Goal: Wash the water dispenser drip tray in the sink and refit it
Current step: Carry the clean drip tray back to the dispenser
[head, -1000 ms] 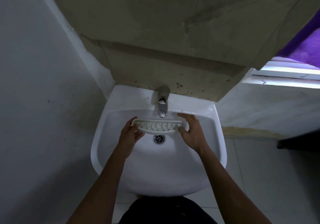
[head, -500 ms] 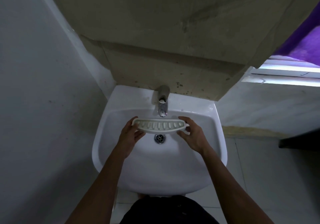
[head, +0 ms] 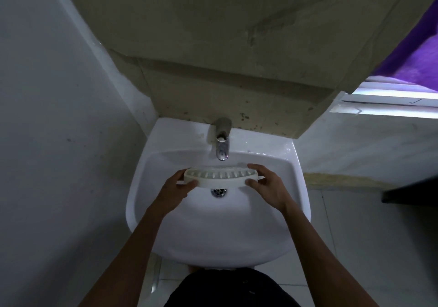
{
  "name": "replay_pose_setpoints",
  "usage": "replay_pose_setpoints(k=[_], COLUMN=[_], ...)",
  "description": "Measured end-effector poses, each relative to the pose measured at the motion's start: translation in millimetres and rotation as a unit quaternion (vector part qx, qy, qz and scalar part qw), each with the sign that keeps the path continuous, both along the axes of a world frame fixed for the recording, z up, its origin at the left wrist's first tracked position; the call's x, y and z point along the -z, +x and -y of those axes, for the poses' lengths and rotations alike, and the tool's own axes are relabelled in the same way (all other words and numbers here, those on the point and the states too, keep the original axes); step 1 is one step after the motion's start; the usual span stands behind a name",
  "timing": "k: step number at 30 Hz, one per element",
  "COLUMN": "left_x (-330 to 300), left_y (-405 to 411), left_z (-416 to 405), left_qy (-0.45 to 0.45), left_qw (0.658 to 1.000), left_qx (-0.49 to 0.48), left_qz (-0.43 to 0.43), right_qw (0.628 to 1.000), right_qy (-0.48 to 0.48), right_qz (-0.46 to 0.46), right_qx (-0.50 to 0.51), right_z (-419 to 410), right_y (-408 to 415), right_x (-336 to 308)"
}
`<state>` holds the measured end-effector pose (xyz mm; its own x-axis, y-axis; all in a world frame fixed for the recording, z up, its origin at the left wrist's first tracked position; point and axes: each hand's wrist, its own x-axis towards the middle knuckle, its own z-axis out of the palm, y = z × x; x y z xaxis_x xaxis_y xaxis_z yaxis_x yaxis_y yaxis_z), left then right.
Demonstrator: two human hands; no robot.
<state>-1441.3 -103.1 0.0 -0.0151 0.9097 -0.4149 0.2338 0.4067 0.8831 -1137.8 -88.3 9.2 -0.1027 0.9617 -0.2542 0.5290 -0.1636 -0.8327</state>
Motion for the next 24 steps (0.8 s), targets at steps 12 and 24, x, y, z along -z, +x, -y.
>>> replay_pose_setpoints(k=[12,24], left_x=[-6.1,-14.3], left_y=[9.1,17.4], left_z=[-7.7,-7.6], left_qy=[-0.05,-0.144], left_qw=[0.994,0.983], left_qx=[-0.038,-0.042], left_qz=[-0.085,-0.107], right_qw=[0.991,0.977], right_qy=[-0.115,-0.181], right_qz=[-0.021,0.027], right_qx=[0.069,0.109], right_z=[-0.4,-3.7], right_y=[-16.0,-15.3], right_x=[-9.8,-9.4])
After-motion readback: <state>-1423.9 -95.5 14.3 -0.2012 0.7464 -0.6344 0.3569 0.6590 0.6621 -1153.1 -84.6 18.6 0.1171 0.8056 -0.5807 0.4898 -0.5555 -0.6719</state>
